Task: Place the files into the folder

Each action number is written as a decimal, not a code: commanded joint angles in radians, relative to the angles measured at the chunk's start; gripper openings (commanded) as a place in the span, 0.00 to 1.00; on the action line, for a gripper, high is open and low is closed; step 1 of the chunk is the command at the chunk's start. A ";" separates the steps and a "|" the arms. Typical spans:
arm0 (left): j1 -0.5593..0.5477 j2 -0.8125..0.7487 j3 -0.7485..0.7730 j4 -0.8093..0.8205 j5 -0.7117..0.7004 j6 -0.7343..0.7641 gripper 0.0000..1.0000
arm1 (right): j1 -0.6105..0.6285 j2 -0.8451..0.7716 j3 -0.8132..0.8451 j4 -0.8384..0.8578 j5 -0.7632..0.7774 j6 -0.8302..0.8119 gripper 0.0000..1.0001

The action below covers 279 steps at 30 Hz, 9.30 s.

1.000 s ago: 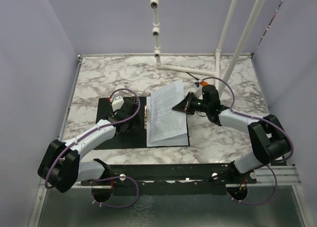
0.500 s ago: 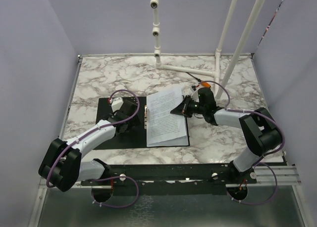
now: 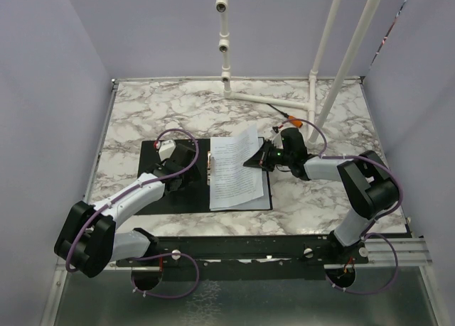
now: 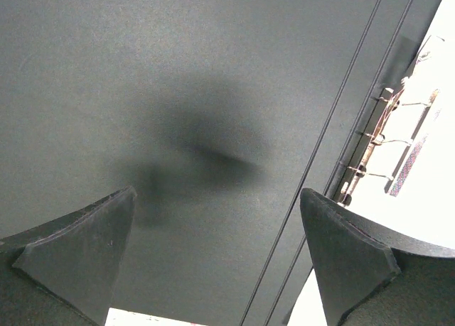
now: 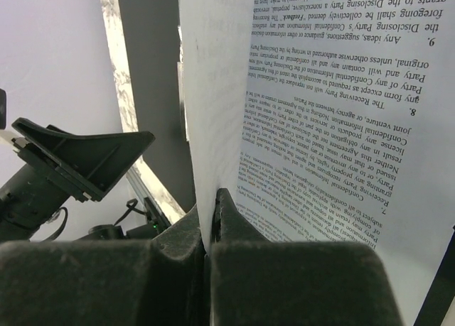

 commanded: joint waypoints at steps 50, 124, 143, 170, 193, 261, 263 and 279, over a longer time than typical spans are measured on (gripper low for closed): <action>0.070 -0.121 0.028 -0.039 0.025 0.047 0.99 | 0.009 -0.217 0.095 -0.439 0.342 -0.244 0.63; 0.100 -0.439 0.132 -0.063 0.257 0.378 0.99 | 0.460 0.431 0.870 -0.814 0.748 -0.220 0.35; 0.098 -0.447 0.133 -0.066 0.249 0.379 0.99 | 0.469 0.433 0.867 -0.824 0.760 -0.215 0.01; 0.097 -0.427 0.130 -0.066 0.258 0.374 0.99 | 0.414 0.260 0.698 -0.824 0.699 -0.430 0.01; 0.081 -0.247 0.096 -0.054 0.399 0.280 0.99 | 0.293 0.169 0.597 -0.842 0.587 -0.584 0.00; -0.283 0.133 0.015 -0.126 0.044 0.046 0.99 | 0.265 0.173 0.527 -0.843 0.433 -0.663 0.00; -0.283 0.130 0.013 -0.126 0.042 0.045 0.99 | 0.265 0.172 0.522 -0.842 0.432 -0.660 0.01; -0.283 0.132 0.015 -0.123 0.044 0.043 0.99 | 0.265 0.174 0.503 -0.824 0.436 -0.653 0.20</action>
